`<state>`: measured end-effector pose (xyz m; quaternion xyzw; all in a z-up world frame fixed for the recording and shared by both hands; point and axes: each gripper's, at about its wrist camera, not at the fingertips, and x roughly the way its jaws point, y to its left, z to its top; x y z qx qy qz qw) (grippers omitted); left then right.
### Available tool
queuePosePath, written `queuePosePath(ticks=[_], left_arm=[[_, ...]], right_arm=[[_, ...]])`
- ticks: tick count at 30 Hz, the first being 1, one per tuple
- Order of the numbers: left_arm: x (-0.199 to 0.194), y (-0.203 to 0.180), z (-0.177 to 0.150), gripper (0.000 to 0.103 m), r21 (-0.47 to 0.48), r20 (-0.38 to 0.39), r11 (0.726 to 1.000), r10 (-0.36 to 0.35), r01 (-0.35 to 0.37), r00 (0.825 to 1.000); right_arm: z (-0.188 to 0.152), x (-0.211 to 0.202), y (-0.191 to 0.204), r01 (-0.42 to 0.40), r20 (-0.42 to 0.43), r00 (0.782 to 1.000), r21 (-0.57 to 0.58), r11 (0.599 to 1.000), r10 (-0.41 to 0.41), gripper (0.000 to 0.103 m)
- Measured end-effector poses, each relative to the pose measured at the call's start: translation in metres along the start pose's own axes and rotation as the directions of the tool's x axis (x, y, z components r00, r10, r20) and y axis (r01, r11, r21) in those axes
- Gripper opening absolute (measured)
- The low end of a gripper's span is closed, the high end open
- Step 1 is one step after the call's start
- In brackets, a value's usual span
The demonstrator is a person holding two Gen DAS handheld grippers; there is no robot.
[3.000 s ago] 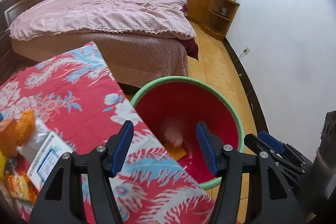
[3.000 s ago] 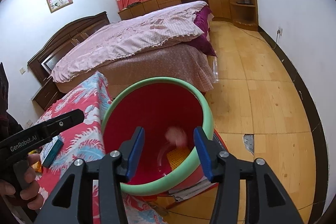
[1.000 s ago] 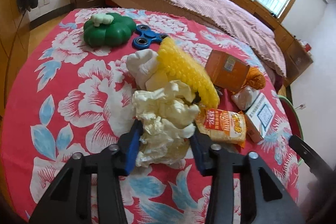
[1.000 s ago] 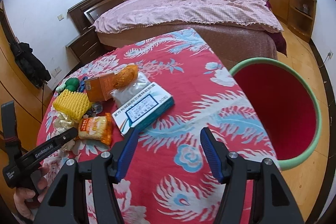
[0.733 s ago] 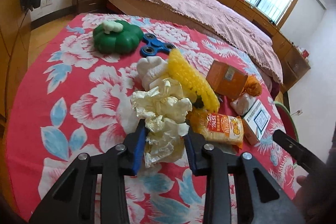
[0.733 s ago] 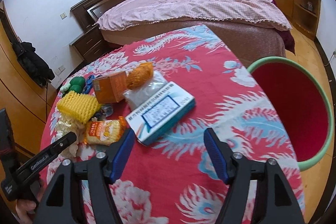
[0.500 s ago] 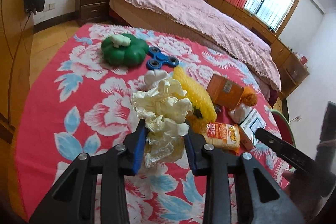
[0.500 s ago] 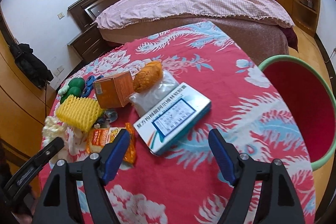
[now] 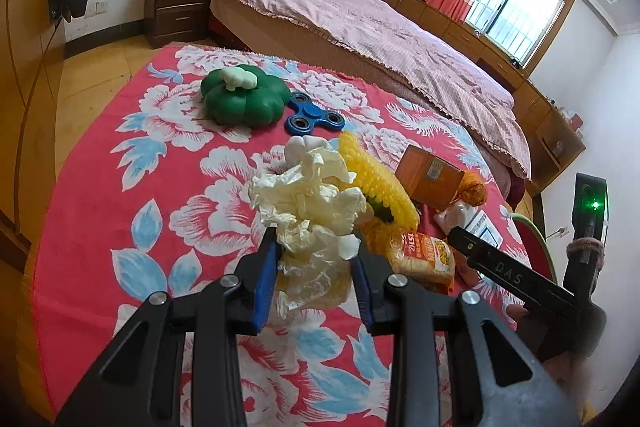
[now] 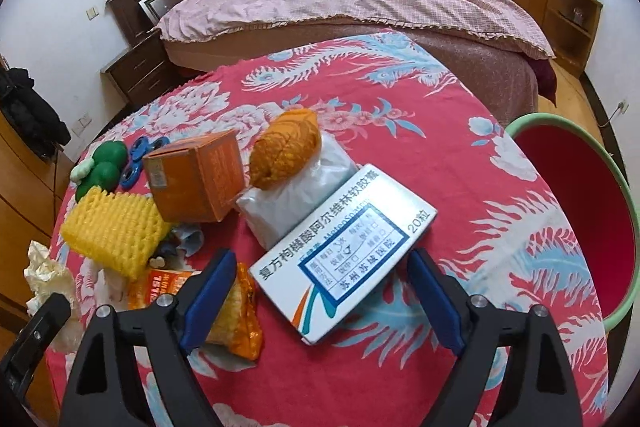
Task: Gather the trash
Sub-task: 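Move both items over the red bin and open both tools to release them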
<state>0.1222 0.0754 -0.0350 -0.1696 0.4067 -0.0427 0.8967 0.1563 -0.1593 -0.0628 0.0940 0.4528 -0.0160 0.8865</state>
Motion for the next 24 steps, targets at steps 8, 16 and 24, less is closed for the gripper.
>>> queuePosePath(ticks=[8, 16, 24], left_arm=[[0.002, -0.007, -0.003, 0.034, 0.01, -0.006, 1.0, -0.009, 0.009, 1.0], [-0.001, -0.015, -0.006, 0.034, 0.027, -0.011, 1.0, -0.014, 0.014, 1.0], [-0.005, -0.031, -0.012, 0.034, 0.056, -0.026, 0.998, -0.035, 0.036, 0.999]], right_arm=[[0.003, 0.001, -0.008, 0.004, -0.007, 1.0, 0.047, 0.999, -0.004, 0.087], [-0.006, -0.004, -0.011, 0.037, 0.006, 0.999, -0.038, 0.999, -0.037, 0.073], [-0.024, -0.024, -0.035, -0.025, 0.015, 1.0, -0.022, 0.999, 0.025, 0.069]])
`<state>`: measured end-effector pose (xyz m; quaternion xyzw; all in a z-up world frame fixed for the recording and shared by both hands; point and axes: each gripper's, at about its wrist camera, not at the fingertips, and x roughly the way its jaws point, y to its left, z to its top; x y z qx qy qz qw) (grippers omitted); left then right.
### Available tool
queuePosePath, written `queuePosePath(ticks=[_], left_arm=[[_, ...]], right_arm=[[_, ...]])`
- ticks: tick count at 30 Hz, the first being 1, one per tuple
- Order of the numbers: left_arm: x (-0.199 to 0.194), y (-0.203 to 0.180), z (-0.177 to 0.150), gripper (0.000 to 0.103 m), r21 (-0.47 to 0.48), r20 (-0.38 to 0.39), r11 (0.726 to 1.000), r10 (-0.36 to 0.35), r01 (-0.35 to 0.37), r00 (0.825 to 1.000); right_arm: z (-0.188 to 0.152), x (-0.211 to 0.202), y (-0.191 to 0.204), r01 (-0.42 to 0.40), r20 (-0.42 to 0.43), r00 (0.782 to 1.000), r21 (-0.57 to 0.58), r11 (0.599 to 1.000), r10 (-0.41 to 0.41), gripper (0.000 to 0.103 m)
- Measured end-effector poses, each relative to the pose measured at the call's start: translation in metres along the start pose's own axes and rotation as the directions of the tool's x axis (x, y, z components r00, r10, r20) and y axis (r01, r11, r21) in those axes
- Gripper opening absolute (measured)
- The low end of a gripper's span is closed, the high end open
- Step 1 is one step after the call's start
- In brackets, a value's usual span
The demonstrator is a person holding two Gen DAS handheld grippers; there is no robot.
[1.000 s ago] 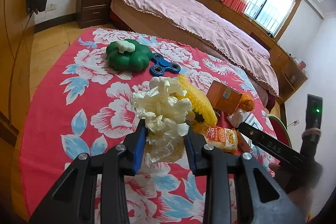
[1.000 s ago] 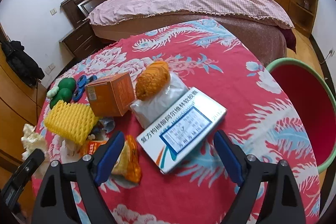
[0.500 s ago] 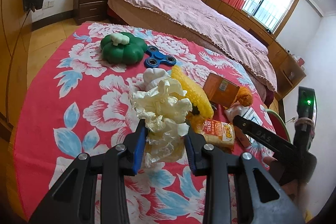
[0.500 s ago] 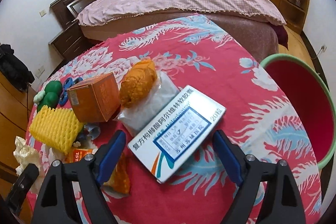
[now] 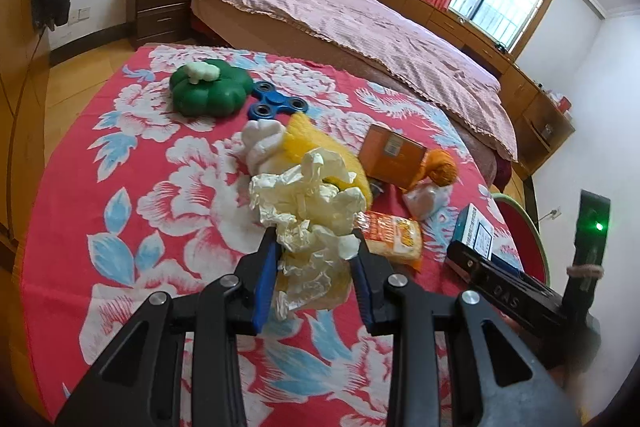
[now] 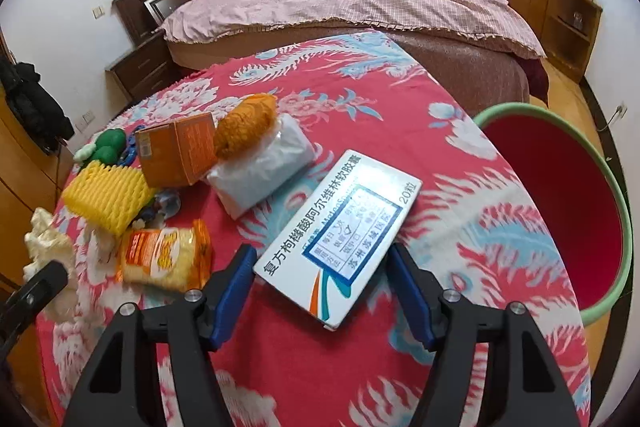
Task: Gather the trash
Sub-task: 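Move both items over the red bin and open both tools to release them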
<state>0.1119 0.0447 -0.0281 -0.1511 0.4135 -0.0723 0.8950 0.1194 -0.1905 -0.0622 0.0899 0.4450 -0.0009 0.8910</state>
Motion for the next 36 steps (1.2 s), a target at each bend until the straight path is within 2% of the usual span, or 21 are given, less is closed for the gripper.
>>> queuePosePath(ticks=[9, 19, 28, 36], left_arm=[[-0.001, -0.033, -0.006, 0.034, 0.064, -0.028, 0.998, -0.023, 0.025, 0.999], [0.011, -0.098, -0.007, 0.034, 0.192, -0.075, 0.978, -0.073, 0.086, 0.995], [0.037, -0.164, -0.006, 0.034, 0.286, -0.133, 0.946, -0.12, 0.154, 0.984], [0.066, -0.212, -0.007, 0.035, 0.332, -0.196, 0.919, -0.152, 0.211, 0.969]], right_arm=[[-0.013, -0.043, -0.037, -0.045, 0.08, 0.996, 0.04, 0.998, 0.042, 0.068], [-0.016, -0.08, -0.102, -0.031, 0.151, 0.988, 0.124, 0.992, 0.012, 0.068], [-0.014, -0.081, -0.169, -0.009, 0.153, 0.988, 0.227, 0.974, -0.027, 0.069], [-0.009, -0.071, -0.208, 0.002, 0.15, 0.988, 0.268, 0.963, -0.043, 0.07]])
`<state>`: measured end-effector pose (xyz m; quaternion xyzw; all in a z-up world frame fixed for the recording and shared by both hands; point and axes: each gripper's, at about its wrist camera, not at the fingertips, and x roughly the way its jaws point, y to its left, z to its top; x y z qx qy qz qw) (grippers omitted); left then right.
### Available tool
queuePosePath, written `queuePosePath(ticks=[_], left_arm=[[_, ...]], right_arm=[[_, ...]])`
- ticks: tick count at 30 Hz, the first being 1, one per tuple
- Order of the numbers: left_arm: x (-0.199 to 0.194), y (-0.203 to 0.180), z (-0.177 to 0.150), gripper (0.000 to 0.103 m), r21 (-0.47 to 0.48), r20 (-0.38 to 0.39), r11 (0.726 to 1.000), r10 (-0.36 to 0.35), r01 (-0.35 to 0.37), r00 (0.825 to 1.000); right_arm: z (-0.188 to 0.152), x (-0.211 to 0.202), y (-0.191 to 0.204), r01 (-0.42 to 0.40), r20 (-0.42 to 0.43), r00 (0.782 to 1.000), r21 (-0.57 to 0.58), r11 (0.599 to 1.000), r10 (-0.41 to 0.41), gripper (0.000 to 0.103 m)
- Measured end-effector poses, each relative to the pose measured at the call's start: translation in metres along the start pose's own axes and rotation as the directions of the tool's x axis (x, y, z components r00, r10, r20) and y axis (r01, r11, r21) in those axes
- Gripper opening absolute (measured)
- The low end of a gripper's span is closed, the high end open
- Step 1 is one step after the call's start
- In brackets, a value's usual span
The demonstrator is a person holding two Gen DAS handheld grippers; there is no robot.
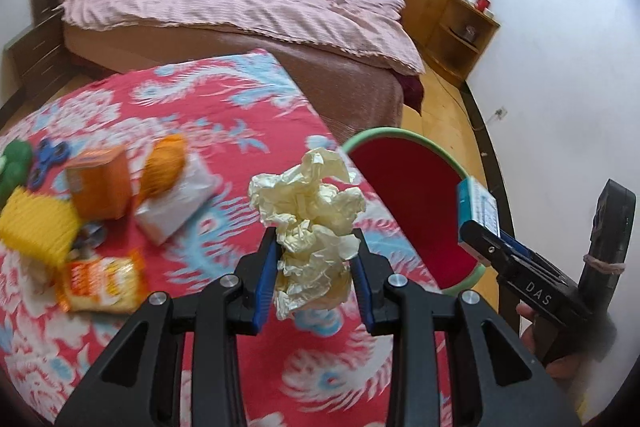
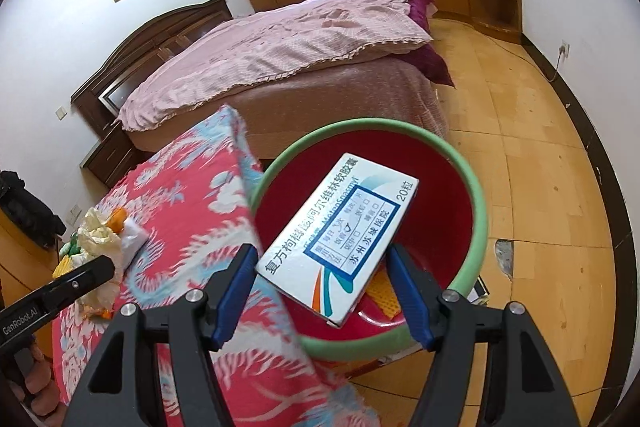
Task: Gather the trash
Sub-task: 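Move both items over the red bin and open both tools to release them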
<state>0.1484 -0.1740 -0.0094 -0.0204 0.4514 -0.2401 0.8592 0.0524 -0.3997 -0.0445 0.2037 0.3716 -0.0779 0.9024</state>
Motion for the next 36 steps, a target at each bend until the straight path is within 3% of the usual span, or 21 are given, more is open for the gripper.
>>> queuePosePath(ticks=[10, 20, 25, 36], left_arm=[[0.039, -0.041, 0.016, 0.035, 0.077, -0.032, 0.995, -0.061, 0.064, 0.998], [0.073, -0.08, 0.022, 0.035, 0.148, -0.063, 0.981, -0.119, 0.127, 0.991], [0.074, -0.096, 0.019, 0.049, 0.202, -0.044, 0.972, -0.112, 0.119, 0.993], [0.059, -0.081, 0.015, 0.053, 0.146, -0.031, 0.983, -0.11, 0.113, 0.994]], right_arm=[[0.009, 0.004, -0.031, 0.003, 0.018, 1.0, 0.045, 0.999, -0.004, 0.07], [0.007, -0.014, -0.073, 0.056, 0.067, 0.996, 0.147, 0.988, -0.066, 0.07], [0.006, -0.016, -0.089, 0.069, 0.067, 0.994, 0.182, 0.981, -0.082, 0.07], [0.006, -0.018, -0.081, 0.06, 0.059, 0.996, 0.157, 0.986, -0.07, 0.071]])
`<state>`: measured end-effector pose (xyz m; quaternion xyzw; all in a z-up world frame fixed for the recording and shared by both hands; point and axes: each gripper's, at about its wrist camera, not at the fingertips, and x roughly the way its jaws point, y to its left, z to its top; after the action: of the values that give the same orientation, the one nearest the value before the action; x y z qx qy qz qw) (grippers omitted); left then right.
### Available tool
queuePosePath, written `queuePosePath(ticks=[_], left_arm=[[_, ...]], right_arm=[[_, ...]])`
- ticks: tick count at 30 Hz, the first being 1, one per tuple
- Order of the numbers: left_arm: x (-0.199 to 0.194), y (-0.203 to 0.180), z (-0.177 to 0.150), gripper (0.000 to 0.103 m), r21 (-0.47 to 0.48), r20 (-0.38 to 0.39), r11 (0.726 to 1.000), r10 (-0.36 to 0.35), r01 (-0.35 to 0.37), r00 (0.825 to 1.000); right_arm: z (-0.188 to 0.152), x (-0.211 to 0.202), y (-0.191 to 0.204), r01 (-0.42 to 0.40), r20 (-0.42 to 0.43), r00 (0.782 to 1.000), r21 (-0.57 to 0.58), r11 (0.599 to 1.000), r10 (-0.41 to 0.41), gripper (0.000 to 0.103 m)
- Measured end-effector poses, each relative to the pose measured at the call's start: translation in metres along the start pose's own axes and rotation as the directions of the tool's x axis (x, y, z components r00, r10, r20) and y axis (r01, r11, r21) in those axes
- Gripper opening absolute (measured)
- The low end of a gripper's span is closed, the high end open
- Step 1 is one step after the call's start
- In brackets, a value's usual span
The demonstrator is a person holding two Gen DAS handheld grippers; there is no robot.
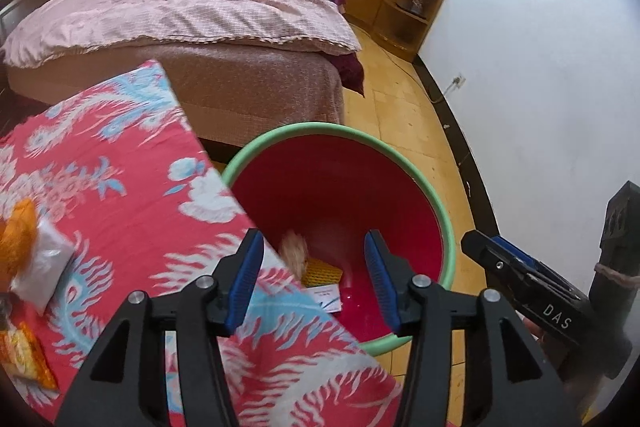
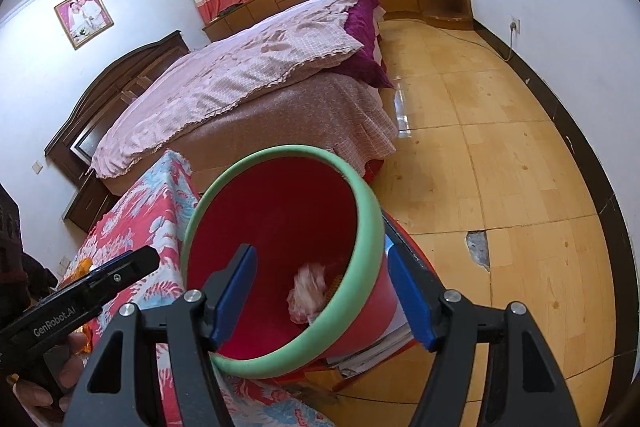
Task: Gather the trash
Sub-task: 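Move both items over the red bin and open both tools to release them, then grasp the yellow foam net with the left tool while the right tool grasps the orange bow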
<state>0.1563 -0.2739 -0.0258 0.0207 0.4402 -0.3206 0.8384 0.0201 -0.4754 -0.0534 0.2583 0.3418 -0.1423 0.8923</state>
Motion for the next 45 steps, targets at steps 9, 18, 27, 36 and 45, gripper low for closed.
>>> queuePosePath(ticks=[9, 18, 27, 36, 45], left_arm=[[-0.038, 0.039, -0.017, 0.053, -0.092, 0.037, 0.993, 0.083, -0.079, 0.996], [-0.085, 0.079, -0.035, 0.053, -0.176, 0.082, 0.972, 0.171, -0.155, 0.982], [-0.121, 0.126, -0.05, 0.053, -0.259, 0.101, 0.938, 0.265, -0.232, 0.959], [-0.146, 0.185, -0.06, 0.053, -0.353, 0.093, 0.879, 0.375, -0.321, 0.922], [-0.158, 0.237, -0.064, 0.053, -0.409, 0.06, 0.823, 0.455, -0.394, 0.888]], right_arm=[[-0.009, -0.01, 0.032, -0.039, -0.001, 0.999, -0.05, 0.998, 0.039, 0.076], [-0.022, -0.022, 0.071, -0.085, -0.019, 0.996, -0.11, 0.99, 0.083, 0.076], [-0.033, -0.02, 0.121, -0.138, -0.061, 0.99, -0.197, 0.971, 0.129, 0.076], [-0.042, -0.001, 0.181, -0.201, -0.124, 0.977, -0.295, 0.934, 0.172, 0.076], [-0.047, 0.028, 0.24, -0.273, -0.197, 0.957, -0.357, 0.893, 0.214, 0.076]])
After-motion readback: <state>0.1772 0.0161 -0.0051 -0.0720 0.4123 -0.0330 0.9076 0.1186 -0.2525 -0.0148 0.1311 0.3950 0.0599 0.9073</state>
